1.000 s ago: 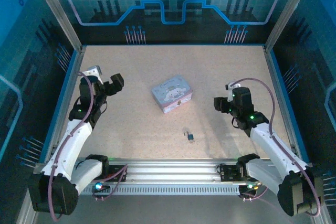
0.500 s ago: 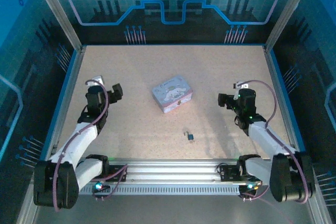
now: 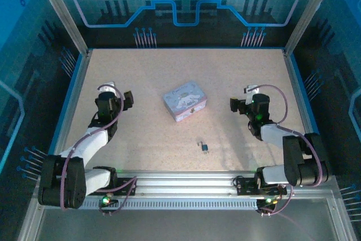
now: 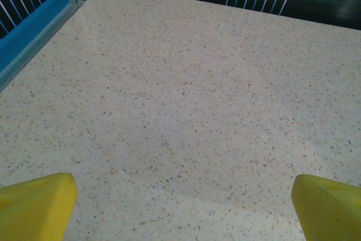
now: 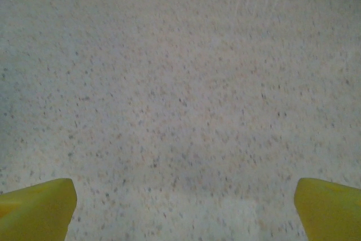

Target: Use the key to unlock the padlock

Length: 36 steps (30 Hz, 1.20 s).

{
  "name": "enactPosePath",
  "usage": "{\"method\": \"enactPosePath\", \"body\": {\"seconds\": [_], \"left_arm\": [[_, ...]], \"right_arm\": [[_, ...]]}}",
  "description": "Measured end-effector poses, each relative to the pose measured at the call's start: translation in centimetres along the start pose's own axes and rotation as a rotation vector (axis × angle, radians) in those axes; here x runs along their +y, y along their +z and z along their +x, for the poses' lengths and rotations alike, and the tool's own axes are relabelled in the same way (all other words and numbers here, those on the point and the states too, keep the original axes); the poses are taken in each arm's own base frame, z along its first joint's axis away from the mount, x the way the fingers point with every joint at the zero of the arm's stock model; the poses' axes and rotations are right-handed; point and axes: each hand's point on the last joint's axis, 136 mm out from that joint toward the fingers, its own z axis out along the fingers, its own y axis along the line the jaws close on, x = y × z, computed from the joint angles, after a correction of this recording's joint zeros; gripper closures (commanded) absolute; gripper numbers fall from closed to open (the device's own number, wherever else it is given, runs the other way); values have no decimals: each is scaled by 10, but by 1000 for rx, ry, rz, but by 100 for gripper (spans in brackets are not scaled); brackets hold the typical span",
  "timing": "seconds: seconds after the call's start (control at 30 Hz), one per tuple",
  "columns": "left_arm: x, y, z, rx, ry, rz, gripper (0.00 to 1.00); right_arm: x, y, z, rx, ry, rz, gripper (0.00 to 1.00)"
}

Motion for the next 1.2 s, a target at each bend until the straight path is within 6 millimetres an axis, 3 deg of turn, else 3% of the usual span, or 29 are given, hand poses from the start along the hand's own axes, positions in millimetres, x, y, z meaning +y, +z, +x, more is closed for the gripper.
{"method": "enactPosePath", "body": {"seconds": [0.23, 0.4, 0.63, 0.83, 1.0, 1.2], "left_arm": [[-3, 8, 13, 21, 27, 21, 1], [-5, 10, 12, -10, 39, 36, 1], [-7, 19, 30, -20, 62, 54, 1], [-15, 26, 25, -89, 52, 98, 1], [-16, 36, 57, -54, 66, 126, 1], [-25, 32, 46, -107, 77, 172, 1]], "right_arm": [[1, 15, 11, -5, -13, -19, 0], [2, 15, 5, -31, -17, -25, 0], [2, 15, 3, -38, -19, -25, 0], [2, 15, 3, -38, -20, -25, 0], [2, 15, 3, -38, -20, -25, 0], [2, 15, 3, -38, -20, -25, 0]]}}
